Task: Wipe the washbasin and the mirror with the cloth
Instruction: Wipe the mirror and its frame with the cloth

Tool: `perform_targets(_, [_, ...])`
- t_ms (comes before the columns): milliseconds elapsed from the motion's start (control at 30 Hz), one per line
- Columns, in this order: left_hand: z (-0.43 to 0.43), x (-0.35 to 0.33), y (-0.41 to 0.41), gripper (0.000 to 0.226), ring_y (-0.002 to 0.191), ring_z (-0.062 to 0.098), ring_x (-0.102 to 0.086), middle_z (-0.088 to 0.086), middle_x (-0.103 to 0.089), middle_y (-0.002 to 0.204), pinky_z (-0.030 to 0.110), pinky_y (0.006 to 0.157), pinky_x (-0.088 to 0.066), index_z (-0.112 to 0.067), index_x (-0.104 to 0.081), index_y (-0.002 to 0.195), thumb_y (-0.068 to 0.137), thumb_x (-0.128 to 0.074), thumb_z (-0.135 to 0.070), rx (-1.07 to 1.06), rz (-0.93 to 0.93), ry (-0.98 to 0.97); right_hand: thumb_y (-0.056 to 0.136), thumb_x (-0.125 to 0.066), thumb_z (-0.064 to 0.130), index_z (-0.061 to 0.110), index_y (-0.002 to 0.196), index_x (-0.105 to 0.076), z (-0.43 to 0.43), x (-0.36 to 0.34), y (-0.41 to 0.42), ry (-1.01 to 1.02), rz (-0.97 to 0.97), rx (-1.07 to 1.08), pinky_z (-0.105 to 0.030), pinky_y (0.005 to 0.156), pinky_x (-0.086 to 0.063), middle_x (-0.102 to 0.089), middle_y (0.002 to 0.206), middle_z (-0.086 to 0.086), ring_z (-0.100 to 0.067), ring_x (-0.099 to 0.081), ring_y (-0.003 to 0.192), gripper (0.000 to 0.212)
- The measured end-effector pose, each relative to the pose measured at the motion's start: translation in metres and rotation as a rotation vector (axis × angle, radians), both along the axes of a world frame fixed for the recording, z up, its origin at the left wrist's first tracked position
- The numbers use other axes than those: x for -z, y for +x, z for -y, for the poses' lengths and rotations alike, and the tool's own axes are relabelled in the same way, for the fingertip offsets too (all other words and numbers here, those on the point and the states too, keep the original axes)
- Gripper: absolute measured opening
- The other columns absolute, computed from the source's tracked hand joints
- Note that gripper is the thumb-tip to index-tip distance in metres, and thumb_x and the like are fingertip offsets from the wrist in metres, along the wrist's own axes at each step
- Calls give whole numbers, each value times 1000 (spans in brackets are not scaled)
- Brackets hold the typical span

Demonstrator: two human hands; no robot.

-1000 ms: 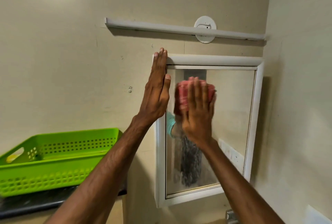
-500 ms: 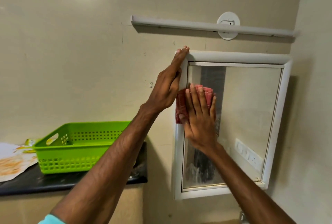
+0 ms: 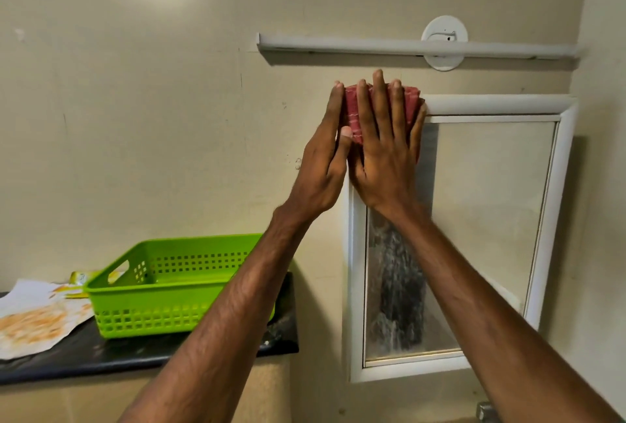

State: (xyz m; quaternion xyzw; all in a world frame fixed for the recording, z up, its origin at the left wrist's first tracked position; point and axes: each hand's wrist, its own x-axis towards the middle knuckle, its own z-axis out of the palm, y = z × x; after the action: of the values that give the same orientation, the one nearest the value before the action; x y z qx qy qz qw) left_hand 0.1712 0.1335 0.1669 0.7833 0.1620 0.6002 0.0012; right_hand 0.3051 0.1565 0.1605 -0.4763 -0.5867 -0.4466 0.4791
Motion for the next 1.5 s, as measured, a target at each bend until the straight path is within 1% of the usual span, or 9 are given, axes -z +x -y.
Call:
perform_targets(267, [-5,12,6,52,155,10,-18,2,-18,169,20,125,-18,-11,-21,160,110,-34,-15,-30,-12,-40,108,-30,55,14,167,-13,4,109,2,-134,6,-33,-68,128,-3,-7,176,-10,-32,-4,163,74])
perform_targets(467, [-2,17,7,53,155,10,-18,2,-16,169,36,127,-23,-9,-20,160,110,-37,-12,14,-3,-53,105,-41,52,13,166,-11,-2,92,9,-99,54,-49,-65,129,-1,-13,175,-13,-32,-8,163,78])
perform_targets(600, [-3,18,8,51,154,12,-23,3,-22,167,40,126,-26,-7,-24,158,110,-38,-11,59,47,-87,108,-28,51,10,166,-14,-2,58,-3,-82,-20,-37,-65,129,0,-12,174,-16,-35,-11,162,72])
perform_targets(767, [-1,33,12,54,157,14,-15,6,-15,169,40,128,-19,-5,-18,159,109,-36,-7,29,15,-63,106,-48,48,12,167,-11,6,136,-4,-161,-94,-60,-67,128,-2,-3,176,-11,-32,-3,163,79])
perform_targets(900, [0,43,18,59,158,18,-4,10,-1,170,35,130,-12,-2,-9,160,108,-36,-6,14,-29,-38,107,-36,54,16,167,-12,13,199,2,-256,-6,-38,-72,125,-5,-4,176,-11,-32,-1,163,76])
perform_targets(1000, [2,43,21,60,158,19,-3,11,2,170,29,129,-10,-2,-8,160,107,-36,-4,8,-26,-53,106,-43,51,15,167,-17,9,170,4,-223,-8,-64,-70,126,-5,-6,176,-10,-31,-2,163,75])
perform_targets(1200, [-2,46,22,59,158,19,-4,14,0,170,21,125,-10,0,-9,159,106,-34,-1,-4,-14,-36,104,-46,47,13,166,-2,7,125,-8,-129,-97,-20,-67,128,-8,4,175,-7,-30,-5,163,83])
perform_targets(1367, [-5,66,26,62,158,24,5,17,8,169,38,130,-8,3,-3,159,106,-35,-1,-86,-75,-12,107,-46,45,19,168,-7,16,199,-6,-265,-89,-119,-73,124,-7,-2,177,-8,-31,-1,164,77])
perform_targets(1500, [-3,77,40,63,158,26,10,19,12,168,39,130,-4,6,-1,158,106,-37,1,-102,-12,-26,104,-55,48,22,168,-5,11,207,9,-270,-4,-117,-73,124,-11,-8,176,-10,-29,-3,164,85])
